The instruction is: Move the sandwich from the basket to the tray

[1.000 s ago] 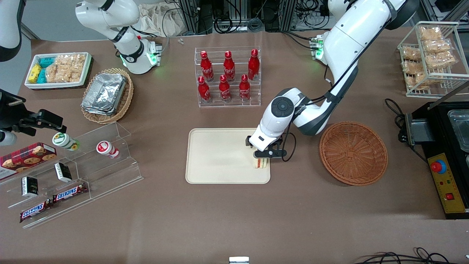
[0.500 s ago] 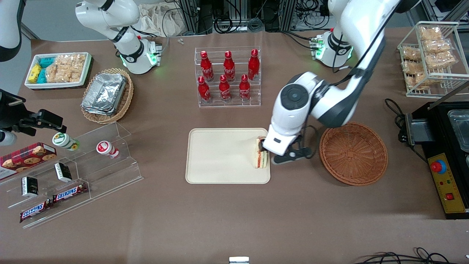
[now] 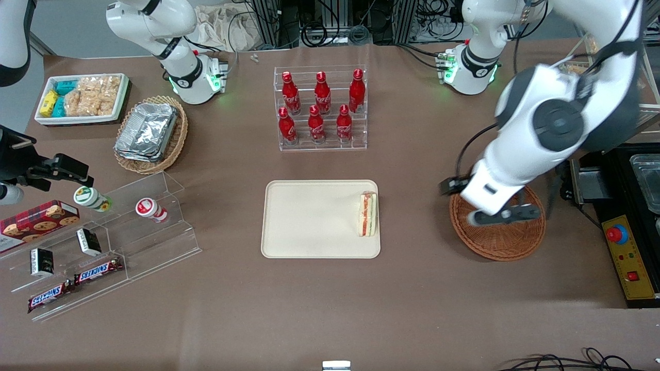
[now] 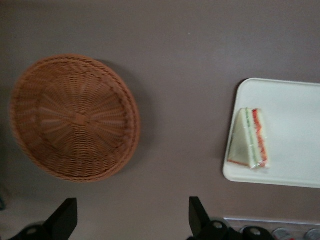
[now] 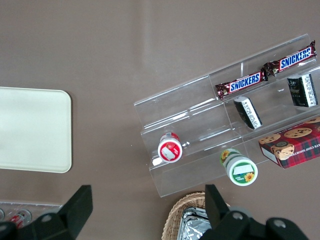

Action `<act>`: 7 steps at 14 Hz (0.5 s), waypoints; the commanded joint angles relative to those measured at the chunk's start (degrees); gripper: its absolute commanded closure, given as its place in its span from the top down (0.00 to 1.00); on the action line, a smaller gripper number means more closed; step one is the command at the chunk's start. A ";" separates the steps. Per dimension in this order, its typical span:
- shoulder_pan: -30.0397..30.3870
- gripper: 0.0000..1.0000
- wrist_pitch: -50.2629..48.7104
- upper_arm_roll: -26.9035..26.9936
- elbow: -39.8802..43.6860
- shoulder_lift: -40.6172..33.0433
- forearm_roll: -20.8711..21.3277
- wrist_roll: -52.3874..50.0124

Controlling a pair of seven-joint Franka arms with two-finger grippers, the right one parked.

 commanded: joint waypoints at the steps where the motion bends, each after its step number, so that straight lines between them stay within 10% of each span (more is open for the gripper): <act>1: -2.89 1.00 -5.53 8.50 -1.89 -7.54 -5.01 8.29; 4: -7.55 1.00 -9.04 19.94 -3.56 -13.53 -7.06 16.03; 7: -6.68 1.00 -9.49 20.49 -3.75 -15.04 -6.89 16.48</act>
